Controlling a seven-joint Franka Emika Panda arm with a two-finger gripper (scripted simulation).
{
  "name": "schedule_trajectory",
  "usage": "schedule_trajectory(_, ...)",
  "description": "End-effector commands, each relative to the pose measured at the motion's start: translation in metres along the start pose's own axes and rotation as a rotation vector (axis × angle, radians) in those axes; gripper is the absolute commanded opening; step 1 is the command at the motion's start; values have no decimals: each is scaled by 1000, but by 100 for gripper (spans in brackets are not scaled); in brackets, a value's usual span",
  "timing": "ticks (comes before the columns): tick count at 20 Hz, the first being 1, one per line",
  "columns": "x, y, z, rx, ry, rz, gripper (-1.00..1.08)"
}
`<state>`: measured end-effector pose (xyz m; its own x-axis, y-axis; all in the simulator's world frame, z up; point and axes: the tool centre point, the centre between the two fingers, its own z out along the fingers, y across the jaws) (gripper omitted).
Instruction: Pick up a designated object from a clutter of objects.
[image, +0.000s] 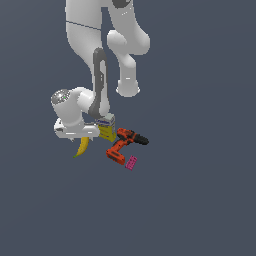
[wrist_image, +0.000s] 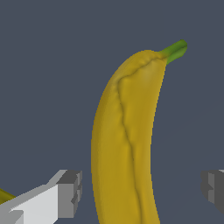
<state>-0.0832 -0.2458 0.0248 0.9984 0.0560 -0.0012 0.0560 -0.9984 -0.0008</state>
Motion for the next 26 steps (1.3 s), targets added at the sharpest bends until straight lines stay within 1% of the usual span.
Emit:
schedule_trajectory(1, 0, 0, 5, -1, 1, 0, 100)
schedule_trajectory(3, 0, 0, 6, -1, 1, 0, 100)
schedule_trajectory(4, 0, 0, 6, -1, 1, 0, -100)
schedule_trajectory(17, 1, -1, 3, 0, 2, -3, -100)
schedule_trajectory(22, -1, -2, -9, 0, 2, -3, -100)
schedule_trajectory(26, -3, -4, -27, 0, 2, -2, -100)
